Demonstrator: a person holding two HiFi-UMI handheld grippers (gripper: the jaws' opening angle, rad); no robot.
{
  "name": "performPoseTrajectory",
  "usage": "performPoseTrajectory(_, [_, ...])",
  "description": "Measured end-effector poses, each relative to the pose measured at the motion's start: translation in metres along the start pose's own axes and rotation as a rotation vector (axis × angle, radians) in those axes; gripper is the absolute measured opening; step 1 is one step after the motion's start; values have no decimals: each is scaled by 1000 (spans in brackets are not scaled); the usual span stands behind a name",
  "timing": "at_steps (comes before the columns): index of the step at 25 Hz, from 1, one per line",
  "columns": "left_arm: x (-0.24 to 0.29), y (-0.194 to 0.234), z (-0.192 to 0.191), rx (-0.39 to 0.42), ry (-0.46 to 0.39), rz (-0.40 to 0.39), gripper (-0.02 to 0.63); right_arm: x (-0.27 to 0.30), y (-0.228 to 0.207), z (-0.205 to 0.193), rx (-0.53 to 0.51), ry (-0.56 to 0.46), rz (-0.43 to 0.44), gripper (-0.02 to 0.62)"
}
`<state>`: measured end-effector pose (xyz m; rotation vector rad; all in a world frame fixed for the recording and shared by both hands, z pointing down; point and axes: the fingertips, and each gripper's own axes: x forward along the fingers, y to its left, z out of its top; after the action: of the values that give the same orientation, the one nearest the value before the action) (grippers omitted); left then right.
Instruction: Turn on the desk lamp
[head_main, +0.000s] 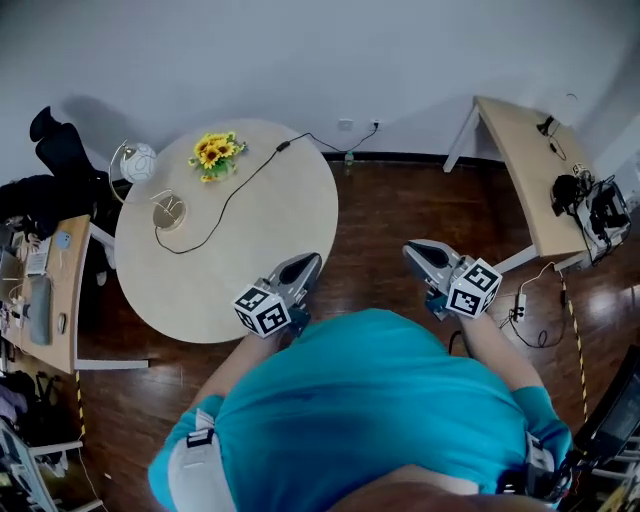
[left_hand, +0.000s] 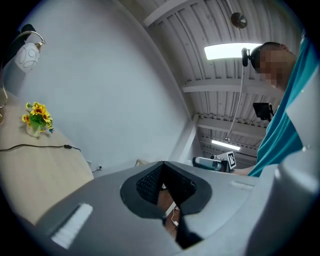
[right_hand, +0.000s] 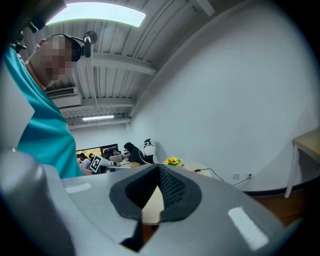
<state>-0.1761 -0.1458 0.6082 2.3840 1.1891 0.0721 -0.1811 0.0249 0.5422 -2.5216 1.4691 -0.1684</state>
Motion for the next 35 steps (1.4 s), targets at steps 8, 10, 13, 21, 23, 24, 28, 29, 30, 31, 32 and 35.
performPoseTrajectory(8, [113, 64, 5, -31, 54, 3, 20, 20, -124, 30, 45, 5, -7, 2])
performPoseTrajectory(10, [138, 74, -5, -36, 62, 31, 20, 17, -157, 27, 79, 0, 5, 2])
performPoseTrajectory(13, [173, 83, -24, -2, 58, 80, 20, 8, -203, 22, 85, -2, 63, 2])
performPoseTrajectory(21, [275, 109, -13, 18, -52, 340, 20, 18, -334, 62, 61, 93, 297, 2])
performPoseTrajectory(23, [293, 113, -10, 25, -71, 380, 20, 25, -358, 70, 54, 110, 341, 2])
performPoseTrajectory(24, [298, 115, -7, 23, -82, 399, 20, 30, -370, 73, 59, 115, 353, 2])
performPoseTrajectory(28, [310, 138, 1, 32, -98, 467, 20, 63, -406, 84, 80, 115, 412, 2])
performPoseTrajectory(29, [311, 148, 4, 34, -106, 486, 20, 75, -413, 86, 79, 119, 430, 2])
performPoseTrajectory(30, [312, 159, 7, 32, -116, 503, 20, 90, -419, 88, 78, 124, 447, 2])
performPoseTrajectory(31, [313, 172, 10, 29, -128, 517, 20, 105, -425, 90, 76, 132, 464, 2])
performPoseTrajectory(32, [313, 185, 12, 29, -138, 529, 20, 121, -430, 91, 74, 140, 480, 2])
performPoseTrajectory(35, [304, 234, 22, 17, -158, 564, 20, 177, -439, 88, 62, 170, 517, 2])
